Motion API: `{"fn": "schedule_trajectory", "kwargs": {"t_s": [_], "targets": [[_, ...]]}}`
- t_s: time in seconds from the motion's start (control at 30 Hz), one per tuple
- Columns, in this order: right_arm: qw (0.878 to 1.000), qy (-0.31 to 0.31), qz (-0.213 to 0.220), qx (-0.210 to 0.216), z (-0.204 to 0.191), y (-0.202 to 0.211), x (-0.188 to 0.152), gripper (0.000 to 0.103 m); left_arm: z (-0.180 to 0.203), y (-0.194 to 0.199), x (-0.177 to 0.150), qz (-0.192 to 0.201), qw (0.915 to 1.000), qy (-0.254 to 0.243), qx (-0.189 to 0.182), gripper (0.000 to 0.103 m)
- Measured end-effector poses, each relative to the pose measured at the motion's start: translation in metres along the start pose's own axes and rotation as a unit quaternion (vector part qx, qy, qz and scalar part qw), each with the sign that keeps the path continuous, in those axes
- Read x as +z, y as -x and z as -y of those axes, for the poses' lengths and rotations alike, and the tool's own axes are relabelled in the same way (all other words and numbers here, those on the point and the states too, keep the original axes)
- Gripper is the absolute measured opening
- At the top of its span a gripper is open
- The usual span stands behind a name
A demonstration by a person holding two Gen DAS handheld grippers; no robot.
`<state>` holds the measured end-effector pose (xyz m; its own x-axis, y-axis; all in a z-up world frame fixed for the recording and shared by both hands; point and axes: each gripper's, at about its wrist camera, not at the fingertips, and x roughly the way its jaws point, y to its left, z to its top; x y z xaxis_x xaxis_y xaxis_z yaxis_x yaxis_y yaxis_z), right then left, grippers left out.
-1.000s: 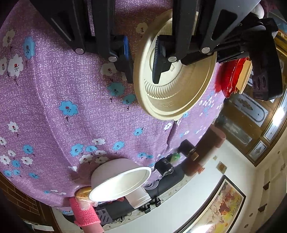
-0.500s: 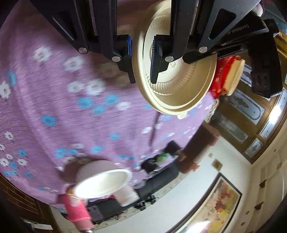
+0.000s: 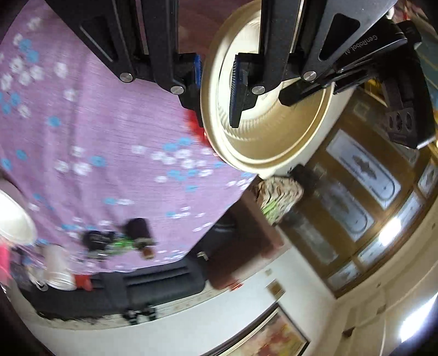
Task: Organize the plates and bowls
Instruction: 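Carry the cream bowl with the right tool and lower it into the first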
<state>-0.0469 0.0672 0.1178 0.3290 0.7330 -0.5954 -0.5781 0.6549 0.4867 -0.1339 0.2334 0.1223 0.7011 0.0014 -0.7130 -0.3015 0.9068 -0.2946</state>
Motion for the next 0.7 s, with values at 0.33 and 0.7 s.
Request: {"fn": "schedule_trajectory", "kwargs": {"t_s": [0.33, 0.7], "targets": [[0.993, 0.098, -0.034, -0.063, -0.068, -0.077, -0.003, 0.019, -0.067, -0.007, 0.018, 0.020, 0.9979, 0.033, 0.053, 0.034], [0.968, 0.195, 0.013, -0.157, -0.094, -0.086, -0.017, 0.036, -0.079, 0.012, 0.019, 0.056, 0.9968, 0.042, 0.038, 0.068]]}}
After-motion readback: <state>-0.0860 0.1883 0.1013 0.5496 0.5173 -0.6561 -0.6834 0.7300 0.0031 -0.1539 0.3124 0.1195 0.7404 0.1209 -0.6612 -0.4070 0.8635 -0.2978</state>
